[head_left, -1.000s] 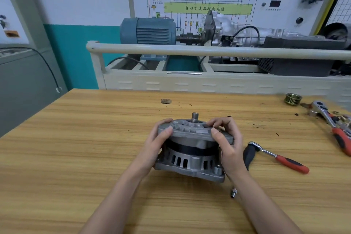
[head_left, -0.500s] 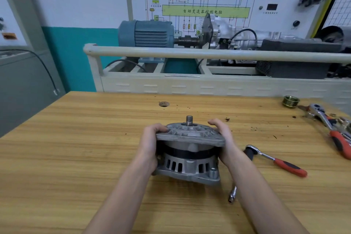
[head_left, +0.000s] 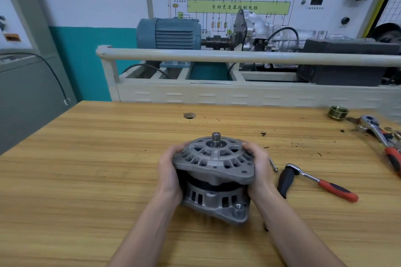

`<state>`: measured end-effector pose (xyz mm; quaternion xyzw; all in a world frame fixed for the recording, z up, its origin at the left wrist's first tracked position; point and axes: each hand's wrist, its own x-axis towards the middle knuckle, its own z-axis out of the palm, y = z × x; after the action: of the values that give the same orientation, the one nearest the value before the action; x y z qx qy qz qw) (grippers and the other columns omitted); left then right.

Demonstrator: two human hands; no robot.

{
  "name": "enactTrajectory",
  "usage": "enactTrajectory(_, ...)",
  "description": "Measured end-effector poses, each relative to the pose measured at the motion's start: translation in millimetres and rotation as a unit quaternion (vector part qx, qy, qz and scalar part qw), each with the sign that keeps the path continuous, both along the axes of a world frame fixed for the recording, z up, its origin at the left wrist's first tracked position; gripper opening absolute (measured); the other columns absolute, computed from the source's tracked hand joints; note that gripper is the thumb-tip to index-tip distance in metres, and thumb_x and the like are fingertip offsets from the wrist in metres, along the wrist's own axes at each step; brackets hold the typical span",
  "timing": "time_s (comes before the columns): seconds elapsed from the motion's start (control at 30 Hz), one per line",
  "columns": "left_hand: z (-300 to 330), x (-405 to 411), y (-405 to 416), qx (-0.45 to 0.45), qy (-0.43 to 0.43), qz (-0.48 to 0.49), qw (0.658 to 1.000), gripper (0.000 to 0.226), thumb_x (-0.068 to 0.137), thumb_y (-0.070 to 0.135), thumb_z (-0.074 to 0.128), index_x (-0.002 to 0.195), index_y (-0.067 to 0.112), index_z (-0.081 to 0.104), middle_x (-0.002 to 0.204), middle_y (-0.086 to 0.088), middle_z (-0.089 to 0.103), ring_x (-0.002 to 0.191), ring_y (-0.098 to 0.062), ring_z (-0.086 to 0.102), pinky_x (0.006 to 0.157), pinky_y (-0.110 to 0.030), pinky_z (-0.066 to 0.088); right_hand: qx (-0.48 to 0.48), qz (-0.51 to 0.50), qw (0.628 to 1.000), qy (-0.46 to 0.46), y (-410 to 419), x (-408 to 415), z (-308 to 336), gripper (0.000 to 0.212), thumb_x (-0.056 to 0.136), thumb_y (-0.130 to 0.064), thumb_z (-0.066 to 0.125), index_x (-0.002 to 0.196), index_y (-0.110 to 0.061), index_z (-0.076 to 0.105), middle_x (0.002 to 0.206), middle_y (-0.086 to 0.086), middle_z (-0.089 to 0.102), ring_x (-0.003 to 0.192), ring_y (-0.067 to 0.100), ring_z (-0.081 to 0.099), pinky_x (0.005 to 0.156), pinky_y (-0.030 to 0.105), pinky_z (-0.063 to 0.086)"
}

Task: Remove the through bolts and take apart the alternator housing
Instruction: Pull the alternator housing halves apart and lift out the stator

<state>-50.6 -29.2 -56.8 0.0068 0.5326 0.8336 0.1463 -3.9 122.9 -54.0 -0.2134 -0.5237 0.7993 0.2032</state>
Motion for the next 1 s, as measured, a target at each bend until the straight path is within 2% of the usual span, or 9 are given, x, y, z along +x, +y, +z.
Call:
enactTrajectory(0.07,-5,3,-1,0.047,0.017,0.014,0.999,0.058,0.061,0.040,0.053,0.106,0.004,0.067,0.093,-0.015,0.073,0.081,-0.028,0.069,0.064,-0.036,0.055,0.006,-0.024,0.998,0.050,-4,2,-6,0.021,0.091,-0.011,0.047,0.098,0.000,0.064,0.121,0.027,0.057,0.106,0.040,0.061,0.090,0.053,0.051)
enactTrajectory(0.13,-6,6,-2,0.074,0.040,0.019,0.996,0.059,0.063,0.038,0.050,0.107,0.001,0.065,0.097,-0.019,0.072,0.084,-0.031,0.070,0.063,-0.037,0.057,-0.013,-0.039,0.994,0.101,-7,6,-9,0.028,0.091,-0.006,0.040,0.096,-0.002,0.067,0.119,0.028,0.059,0.109,0.044,0.059,0.096,0.058,0.047)
enactTrajectory(0.27,1,8,1,0.088,0.075,0.020,0.993,0.055,0.068,0.034,0.048,0.108,0.000,0.065,0.100,-0.022,0.071,0.088,-0.035,0.069,0.074,-0.045,0.056,-0.015,-0.053,0.984,0.168,-9,10,-7,0.032,0.088,-0.009,0.038,0.093,-0.003,0.069,0.113,0.028,0.063,0.111,0.045,0.058,0.099,0.059,0.044)
enactTrajectory(0.43,14,2,6,0.094,0.136,0.040,0.985,0.048,0.071,0.030,0.046,0.103,0.002,0.068,0.103,-0.023,0.069,0.095,-0.041,0.066,0.079,-0.049,0.055,-0.020,-0.026,0.971,0.237,-1,7,1,0.042,0.075,-0.020,0.040,0.101,0.001,0.067,0.107,0.025,0.066,0.107,0.044,0.059,0.092,0.053,0.047)
enactTrajectory(0.6,7,2,10,0.057,0.111,0.026,0.992,0.052,0.068,0.032,0.048,0.107,0.002,0.066,0.104,-0.023,0.070,0.102,-0.046,0.062,0.087,-0.057,0.050,-0.024,-0.042,0.979,0.197,-1,5,-14,0.034,0.090,-0.010,0.036,0.101,0.000,0.066,0.109,0.026,0.064,0.115,0.049,0.053,0.098,0.061,0.043)
enactTrajectory(0.7,10,1,8,0.090,0.163,0.012,0.982,0.047,0.067,0.028,0.052,0.105,0.003,0.066,0.103,-0.020,0.070,0.095,-0.038,0.066,0.077,-0.045,0.056,-0.008,-0.020,0.958,0.286,0,7,-8,0.036,0.088,-0.008,0.036,0.108,-0.003,0.066,0.112,0.021,0.065,0.114,0.042,0.057,0.096,0.051,0.049)
enactTrajectory(0.77,14,0,12,0.099,0.170,0.002,0.980,0.040,0.068,0.033,0.054,0.093,0.005,0.068,0.088,-0.012,0.072,0.080,-0.027,0.069,0.063,-0.032,0.057,0.020,-0.022,0.942,0.335,-1,9,-3,0.040,0.083,-0.011,0.037,0.110,-0.005,0.066,0.111,0.016,0.067,0.110,0.038,0.059,0.090,0.042,0.053)
enactTrajectory(0.87,11,1,18,0.078,0.135,0.016,0.988,0.023,0.078,0.025,0.048,0.075,0.005,0.059,0.062,-0.003,0.066,0.057,-0.017,0.063,0.049,-0.023,0.051,0.008,-0.049,0.953,0.300,0,13,-4,0.041,0.079,-0.013,0.041,0.111,-0.003,0.065,0.112,0.020,0.066,0.112,0.043,0.057,0.092,0.048,0.050)
enactTrajectory(1.0,8,2,19,0.086,0.115,0.007,0.990,0.023,0.083,0.020,0.047,0.073,0.005,0.062,0.062,-0.005,0.067,0.056,-0.018,0.065,0.048,-0.023,0.051,-0.014,-0.051,0.959,0.278,1,13,-5,0.040,0.077,-0.013,0.043,0.109,-0.003,0.065,0.112,0.021,0.066,0.110,0.041,0.058,0.093,0.049,0.049)
